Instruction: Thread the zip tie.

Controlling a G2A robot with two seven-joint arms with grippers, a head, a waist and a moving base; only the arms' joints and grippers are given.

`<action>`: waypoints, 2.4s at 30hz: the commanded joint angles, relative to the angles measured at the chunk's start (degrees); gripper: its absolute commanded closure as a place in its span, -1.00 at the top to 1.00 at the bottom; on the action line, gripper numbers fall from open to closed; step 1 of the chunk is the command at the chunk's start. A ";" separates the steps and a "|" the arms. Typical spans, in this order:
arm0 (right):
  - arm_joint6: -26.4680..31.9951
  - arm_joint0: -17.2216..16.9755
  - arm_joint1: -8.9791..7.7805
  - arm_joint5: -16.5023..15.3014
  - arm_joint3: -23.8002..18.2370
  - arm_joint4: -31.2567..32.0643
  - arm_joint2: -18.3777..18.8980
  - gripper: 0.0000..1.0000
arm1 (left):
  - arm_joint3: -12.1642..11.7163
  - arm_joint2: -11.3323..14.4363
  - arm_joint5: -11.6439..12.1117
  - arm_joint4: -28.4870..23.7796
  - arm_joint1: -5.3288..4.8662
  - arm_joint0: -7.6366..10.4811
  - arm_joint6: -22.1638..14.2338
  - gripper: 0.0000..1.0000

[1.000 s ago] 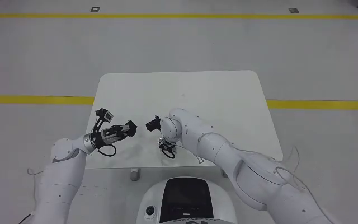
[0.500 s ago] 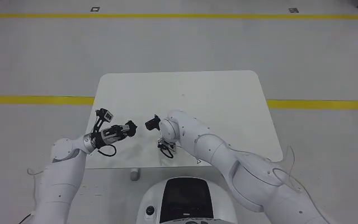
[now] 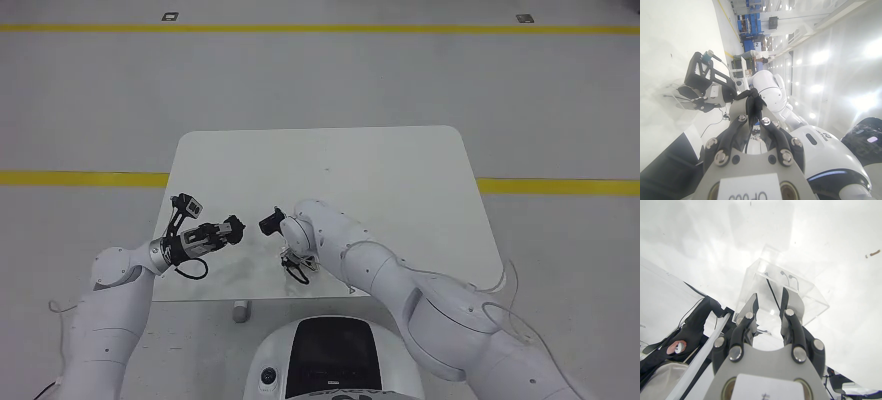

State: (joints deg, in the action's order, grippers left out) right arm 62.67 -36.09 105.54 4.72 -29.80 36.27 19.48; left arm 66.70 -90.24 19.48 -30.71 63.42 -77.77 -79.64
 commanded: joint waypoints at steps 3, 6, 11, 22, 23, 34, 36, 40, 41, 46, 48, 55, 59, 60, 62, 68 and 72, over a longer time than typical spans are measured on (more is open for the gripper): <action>-1.23 0.01 0.49 0.64 0.88 0.72 0.17 -0.54 | 0.00 0.00 0.00 0.00 0.00 0.00 0.00 -1.00; -1.88 0.02 0.78 0.87 1.36 1.36 0.23 -0.62 | 0.00 0.00 0.00 0.00 0.00 0.00 0.00 -1.00; -2.06 0.03 1.29 1.12 2.07 2.60 0.24 -0.58 | 0.00 0.00 0.00 0.00 0.00 0.00 0.00 -1.00; -1.79 -0.30 2.39 1.01 3.42 4.52 0.38 -0.60 | 0.00 0.00 0.00 0.00 0.00 0.00 0.00 -1.00; -1.78 -0.31 2.49 1.10 3.52 4.72 0.37 -0.60 | 0.00 0.00 0.00 0.00 0.00 0.00 0.00 -1.00; -1.73 -0.23 3.58 1.49 5.38 6.24 0.85 -1.00 | 0.00 0.00 0.00 0.00 0.00 0.00 0.00 -1.00; -1.83 -0.16 3.70 1.55 5.70 6.37 1.03 -1.00 | 0.00 0.00 0.00 0.00 0.00 0.00 0.00 -1.00; -1.83 0.04 3.92 1.56 5.94 6.63 1.44 -1.00 | 0.00 0.00 0.00 0.00 0.00 0.00 0.00 -1.00; -1.97 0.12 3.96 1.45 5.79 6.66 1.61 -1.00 | 0.00 0.00 0.00 0.00 0.00 0.00 0.00 -1.00; -1.80 0.46 3.80 -0.52 4.82 6.18 2.63 -1.00 | 0.00 0.00 0.00 0.00 0.00 0.00 0.00 -1.00; -1.96 0.87 3.46 -1.59 4.40 5.62 3.49 -1.00 | 0.00 0.00 0.00 0.00 0.00 0.00 0.00 -1.00; -1.59 1.66 1.33 -2.89 0.47 5.12 6.53 -1.00 | 0.00 0.00 0.00 0.00 0.00 0.00 0.00 -1.00; -1.04 0.86 -0.55 -2.27 -3.77 5.87 8.43 -1.00 | 0.00 0.00 0.00 0.00 0.00 0.00 0.00 -1.00; -0.65 0.58 -1.06 -1.95 -4.81 6.32 8.83 -1.00 | 0.00 0.00 0.00 0.00 0.00 0.00 0.00 -1.00; -0.04 -0.33 -2.31 -1.27 -7.69 7.10 10.02 -1.00 | 0.00 0.00 0.00 0.00 0.00 0.00 0.00 -1.00; -1.18 -4.94 -7.08 0.64 -18.78 9.01 16.55 -1.00 | 0.00 0.00 0.00 0.00 0.00 0.00 0.00 -1.00; -3.53 -11.13 -10.51 4.04 -29.84 11.17 22.61 -1.00 | 0.00 0.00 0.00 0.00 0.00 0.00 0.00 -1.00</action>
State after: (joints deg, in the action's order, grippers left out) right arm 59.71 -45.38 95.83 8.02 -56.34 47.01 40.42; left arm 66.70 -90.24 19.48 -30.71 63.42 -77.77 -79.64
